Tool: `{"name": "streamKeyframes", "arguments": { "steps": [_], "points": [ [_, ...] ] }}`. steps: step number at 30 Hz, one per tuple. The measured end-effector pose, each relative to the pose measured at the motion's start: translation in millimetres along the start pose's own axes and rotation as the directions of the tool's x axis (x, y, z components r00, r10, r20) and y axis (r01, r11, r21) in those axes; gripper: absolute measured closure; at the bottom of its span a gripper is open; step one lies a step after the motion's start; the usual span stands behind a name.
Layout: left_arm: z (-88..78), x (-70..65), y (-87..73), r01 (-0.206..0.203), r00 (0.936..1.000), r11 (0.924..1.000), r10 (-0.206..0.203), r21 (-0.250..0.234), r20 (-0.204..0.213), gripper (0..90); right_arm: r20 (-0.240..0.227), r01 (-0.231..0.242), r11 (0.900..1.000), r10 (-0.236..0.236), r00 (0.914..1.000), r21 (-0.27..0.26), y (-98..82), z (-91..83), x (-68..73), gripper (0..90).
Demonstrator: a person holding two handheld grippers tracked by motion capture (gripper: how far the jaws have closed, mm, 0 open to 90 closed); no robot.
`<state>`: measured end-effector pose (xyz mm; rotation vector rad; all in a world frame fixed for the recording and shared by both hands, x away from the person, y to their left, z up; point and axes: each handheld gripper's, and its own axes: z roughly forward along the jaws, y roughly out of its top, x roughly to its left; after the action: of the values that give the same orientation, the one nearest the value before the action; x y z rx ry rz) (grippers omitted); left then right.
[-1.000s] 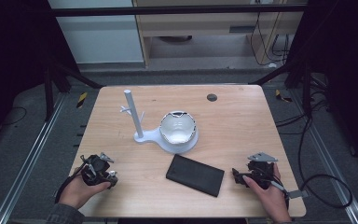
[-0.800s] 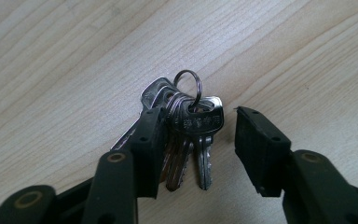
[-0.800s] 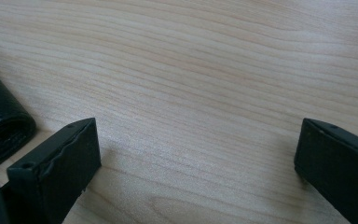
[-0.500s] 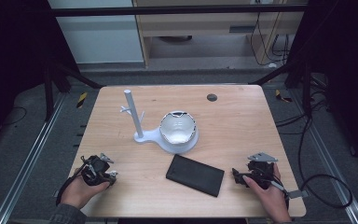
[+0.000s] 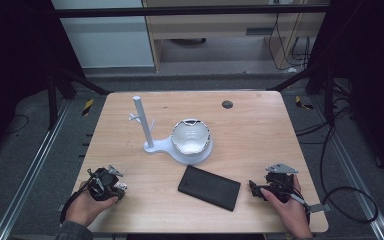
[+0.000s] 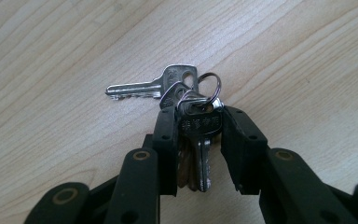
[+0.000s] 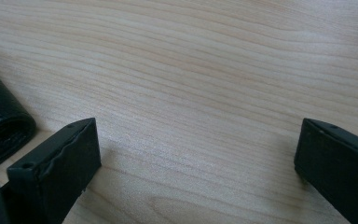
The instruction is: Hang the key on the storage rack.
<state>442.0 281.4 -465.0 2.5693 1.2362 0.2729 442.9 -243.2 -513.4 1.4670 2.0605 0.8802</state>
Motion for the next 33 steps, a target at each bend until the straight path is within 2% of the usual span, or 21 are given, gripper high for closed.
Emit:
{"name": "streamKeyframes", "arguments": {
  "steps": [4, 9, 15, 21, 33],
  "points": [
    [-0.6, -0.7, -0.4, -0.004, 1.0000, 1.0000, 0.004, 0.003, 0.001, 67.2, 0.000, 0.000, 1.000, 0.000, 1.0000, -0.001, 0.0, 0.1, 0.0, 0.5],
    [-3.7, 0.0, -1.5, 0.001, 1.0000, 0.9997, -0.001, -0.023, 0.006, 67.3, -0.001, 0.000, 1.000, 0.000, 1.0000, 0.000, 0.0, 0.1, 0.0, 0.5],
    [-4.2, 0.9, -3.3, -0.007, 1.0000, 0.9998, 0.007, -0.020, 0.002, 67.4, 0.000, 0.000, 1.000, 0.000, 1.0000, 0.000, 0.0, 0.1, 0.0, 0.5],
    [-7.2, 2.1, -5.5, 0.000, 1.0000, 0.9991, 0.001, -0.043, 0.005, 67.5, -0.001, 0.001, 1.000, -0.001, 1.0000, 0.000, 0.0, 0.1, 0.0, 0.5],
    [-23.8, 6.8, -3.9, -0.005, 0.9998, 0.9968, 0.007, -0.079, 0.017, 67.6, -0.001, 0.000, 1.000, 0.000, 1.0000, 0.000, 0.0, 0.1, 0.0, 0.5]
  ]
}}
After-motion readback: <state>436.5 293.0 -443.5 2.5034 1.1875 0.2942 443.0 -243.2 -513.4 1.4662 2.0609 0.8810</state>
